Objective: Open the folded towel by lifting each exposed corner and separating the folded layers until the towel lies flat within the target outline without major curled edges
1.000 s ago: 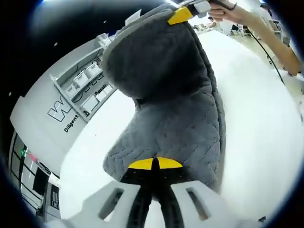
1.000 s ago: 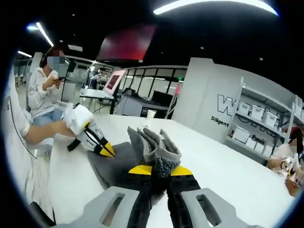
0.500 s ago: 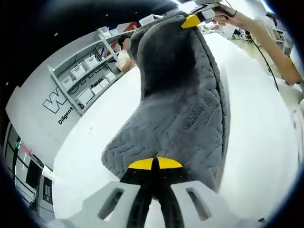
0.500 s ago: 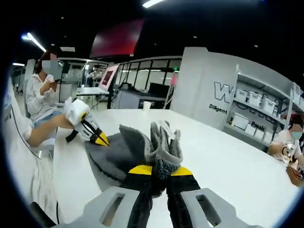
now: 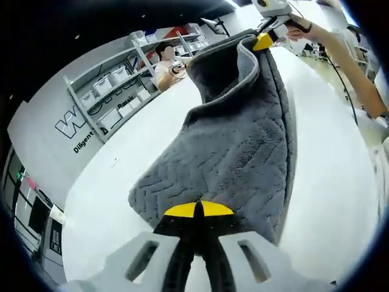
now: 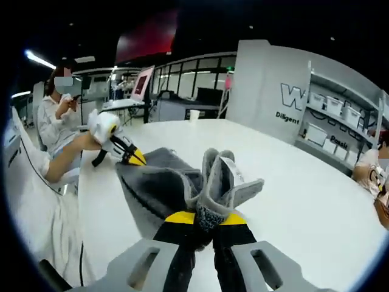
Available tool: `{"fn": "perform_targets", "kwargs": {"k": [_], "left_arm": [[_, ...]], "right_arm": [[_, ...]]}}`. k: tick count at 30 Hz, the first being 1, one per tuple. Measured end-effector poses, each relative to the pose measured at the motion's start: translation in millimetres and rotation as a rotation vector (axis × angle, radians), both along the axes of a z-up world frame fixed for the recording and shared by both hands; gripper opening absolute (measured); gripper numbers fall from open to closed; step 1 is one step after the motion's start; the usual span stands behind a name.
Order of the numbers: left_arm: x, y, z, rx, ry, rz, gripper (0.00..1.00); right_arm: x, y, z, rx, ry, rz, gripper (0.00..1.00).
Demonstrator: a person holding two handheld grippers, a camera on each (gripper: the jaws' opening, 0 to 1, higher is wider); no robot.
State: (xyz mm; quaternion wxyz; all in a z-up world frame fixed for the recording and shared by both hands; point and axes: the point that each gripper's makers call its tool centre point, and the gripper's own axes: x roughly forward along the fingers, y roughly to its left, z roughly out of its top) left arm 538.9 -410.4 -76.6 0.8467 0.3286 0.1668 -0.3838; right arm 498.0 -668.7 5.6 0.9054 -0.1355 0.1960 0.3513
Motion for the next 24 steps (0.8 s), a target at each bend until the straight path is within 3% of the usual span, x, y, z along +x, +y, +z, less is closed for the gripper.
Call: {"fn": "perform_targets", "kwargs": {"k": [4,8,12,17,21,24], "left_arm": [[3.3,1,-0.4,-0.006,0.003,-0.001,0.00],[4.3,2,-0.3,-0.008,0.002,-0.003,0.00],[3.9,1,-0.5,-0.008,0.001,-0.005,0.00],[4.1,2,0.5,-0.016,0.006,-0.009,0.00],[1.8,1,0.8,-0.026,0.009,-0.010,0.00],[0.8,0,0.8,-0.033,0.013,-0.011,0.00]], "right_arm": [[-6,-1,-9.5,-0.012,0.049,0.018,0.03],[-11,-3,-21.2,-0.088,0.073,0.040,0.03],[-13,-3,-26.7,-0.091,0.104,0.035,0.02],[-25,-7,-48.8,-0.097,0.219,0.046,0.02],[-33,-6,-52.7,-0.094,0.248,0.071,0.03],[-47,-3,-52.8,-0.051,0.298,0.101,0.02]]}}
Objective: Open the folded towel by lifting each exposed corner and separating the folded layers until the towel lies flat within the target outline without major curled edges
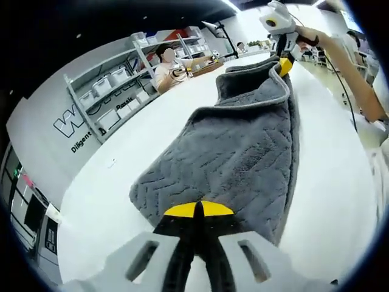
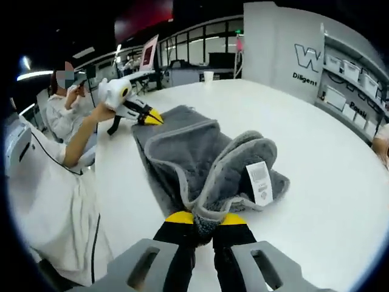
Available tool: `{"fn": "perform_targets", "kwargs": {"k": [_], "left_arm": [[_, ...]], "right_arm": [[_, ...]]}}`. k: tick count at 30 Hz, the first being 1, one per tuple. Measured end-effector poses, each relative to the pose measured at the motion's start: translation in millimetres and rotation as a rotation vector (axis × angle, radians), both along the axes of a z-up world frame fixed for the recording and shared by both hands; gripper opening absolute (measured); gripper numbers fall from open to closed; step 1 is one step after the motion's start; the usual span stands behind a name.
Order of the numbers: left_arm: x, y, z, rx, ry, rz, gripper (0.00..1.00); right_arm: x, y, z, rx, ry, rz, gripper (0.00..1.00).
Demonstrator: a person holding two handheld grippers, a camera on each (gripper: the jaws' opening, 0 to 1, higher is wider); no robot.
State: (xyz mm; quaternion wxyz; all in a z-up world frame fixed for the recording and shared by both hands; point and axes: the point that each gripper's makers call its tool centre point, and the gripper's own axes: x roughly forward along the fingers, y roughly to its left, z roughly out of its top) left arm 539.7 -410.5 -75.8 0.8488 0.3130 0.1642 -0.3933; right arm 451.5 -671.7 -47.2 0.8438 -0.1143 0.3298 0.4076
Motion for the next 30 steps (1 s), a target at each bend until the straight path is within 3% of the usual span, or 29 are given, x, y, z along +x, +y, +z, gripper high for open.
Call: {"fn": "perform_targets", "kwargs": {"k": [5,12,15,22,23,24,27,30], "left_arm": [[1.7,-4,-0.9,-0.002,0.002,0.009,0.00],[1.7,-4,-1.5,0.005,0.004,0.018,0.00],[1.2,-3,-1.4,0.013,0.011,0.029,0.00],[-5.5,16,-0.5,0.009,0.104,0.076,0.00],[-5.8,16,-0.5,0.014,0.102,0.076,0.00],[-6.6,16,-0.4,0.023,0.096,0.074,0.00],[-4.1,12,-3.2,0.078,0.052,0.077,0.00],[-4.8,13,-2.8,0.084,0.049,0.077,0.00]], "right_arm": [[-16,-3,-7.7,0.069,0.125,-0.033,0.03],[-10,-4,7.7,0.061,0.037,-0.030,0.03],[-6,-4,1.7,0.027,0.034,-0.030,0.03],[-3,-1,-14.4,0.004,0.075,-0.019,0.03],[-8,0,-17.7,0.024,0.122,-0.029,0.03],[-7,-2,-20.5,0.026,0.128,-0.035,0.03],[-5,-4,-19.9,0.032,0.131,-0.049,0.03],[-7,-1,-20.5,-0.023,0.090,-0.002,0.03]]}}
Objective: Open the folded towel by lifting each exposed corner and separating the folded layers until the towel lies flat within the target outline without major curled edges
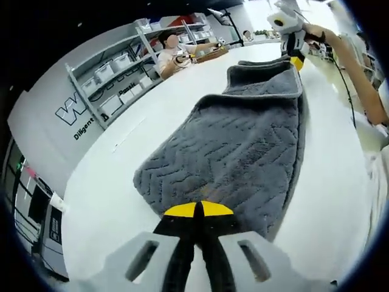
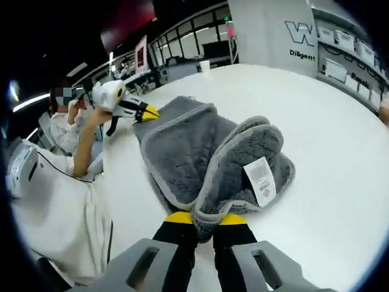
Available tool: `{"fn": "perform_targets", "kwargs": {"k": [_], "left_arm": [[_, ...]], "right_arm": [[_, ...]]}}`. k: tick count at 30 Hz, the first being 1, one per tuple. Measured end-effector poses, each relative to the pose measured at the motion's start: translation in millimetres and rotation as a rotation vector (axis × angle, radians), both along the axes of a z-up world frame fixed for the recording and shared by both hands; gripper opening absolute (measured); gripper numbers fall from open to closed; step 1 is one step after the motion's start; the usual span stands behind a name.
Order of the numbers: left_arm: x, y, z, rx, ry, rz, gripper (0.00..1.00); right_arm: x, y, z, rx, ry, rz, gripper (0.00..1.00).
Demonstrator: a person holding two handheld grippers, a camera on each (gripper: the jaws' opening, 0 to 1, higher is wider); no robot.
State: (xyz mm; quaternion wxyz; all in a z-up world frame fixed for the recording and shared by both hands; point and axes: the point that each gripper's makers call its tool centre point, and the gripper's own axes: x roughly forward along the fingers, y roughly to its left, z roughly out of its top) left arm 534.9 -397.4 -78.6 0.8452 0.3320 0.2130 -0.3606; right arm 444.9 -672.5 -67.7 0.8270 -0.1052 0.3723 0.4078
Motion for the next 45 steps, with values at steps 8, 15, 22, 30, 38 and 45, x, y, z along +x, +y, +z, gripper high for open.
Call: {"fn": "perform_targets", "kwargs": {"k": [8,15,22,30,38,45], "left_arm": [[-1.2,1,-0.2,-0.052,0.033,0.006,0.00],[-2.1,2,-0.4,-0.053,0.031,0.004,0.00],[-2.1,1,-0.7,-0.061,0.036,0.006,0.00],[-2.8,1,-0.7,-0.062,0.037,0.006,0.00],[-2.1,1,-0.5,-0.070,0.041,0.006,0.00],[-5.9,2,0.1,-0.064,0.035,-0.002,0.00]], "right_arm": [[-3,0,2.7,0.032,0.023,-0.020,0.03],[-7,-1,5.9,0.046,0.018,-0.016,0.04],[-8,-1,4.4,0.028,0.000,0.022,0.04],[-7,-8,6.8,0.029,-0.004,0.003,0.08],[-9,-19,6.2,-0.001,-0.006,-0.007,0.10],[-12,-22,4.6,-0.008,0.007,-0.020,0.09]]}}
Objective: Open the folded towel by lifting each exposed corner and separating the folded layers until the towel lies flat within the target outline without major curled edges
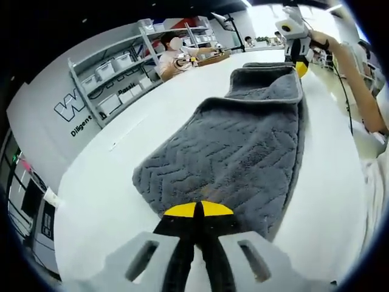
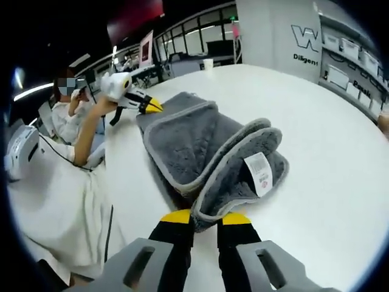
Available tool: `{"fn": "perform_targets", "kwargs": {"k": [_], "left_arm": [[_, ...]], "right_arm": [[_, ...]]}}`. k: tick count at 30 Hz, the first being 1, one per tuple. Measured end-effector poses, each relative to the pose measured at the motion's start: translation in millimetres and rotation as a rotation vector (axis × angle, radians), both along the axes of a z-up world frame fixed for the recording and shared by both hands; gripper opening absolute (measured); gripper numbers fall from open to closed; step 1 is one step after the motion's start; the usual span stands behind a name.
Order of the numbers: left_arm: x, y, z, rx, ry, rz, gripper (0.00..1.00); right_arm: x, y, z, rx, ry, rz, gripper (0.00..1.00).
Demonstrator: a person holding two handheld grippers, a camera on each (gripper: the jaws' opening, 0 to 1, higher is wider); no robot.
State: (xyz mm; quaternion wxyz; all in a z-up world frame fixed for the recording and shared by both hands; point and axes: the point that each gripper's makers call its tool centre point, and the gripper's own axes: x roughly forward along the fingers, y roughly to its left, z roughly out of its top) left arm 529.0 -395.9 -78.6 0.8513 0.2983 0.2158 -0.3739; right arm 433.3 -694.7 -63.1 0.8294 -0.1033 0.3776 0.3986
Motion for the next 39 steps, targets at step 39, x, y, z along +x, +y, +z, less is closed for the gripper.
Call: {"fn": "perform_targets", "kwargs": {"k": [39], "left_arm": [[-1.4,-1,-0.2,-0.001,-0.003,-0.007,0.00]], "right_arm": [[-19,-12,7.0,0.078,0.024,0.017,0.00]]}}
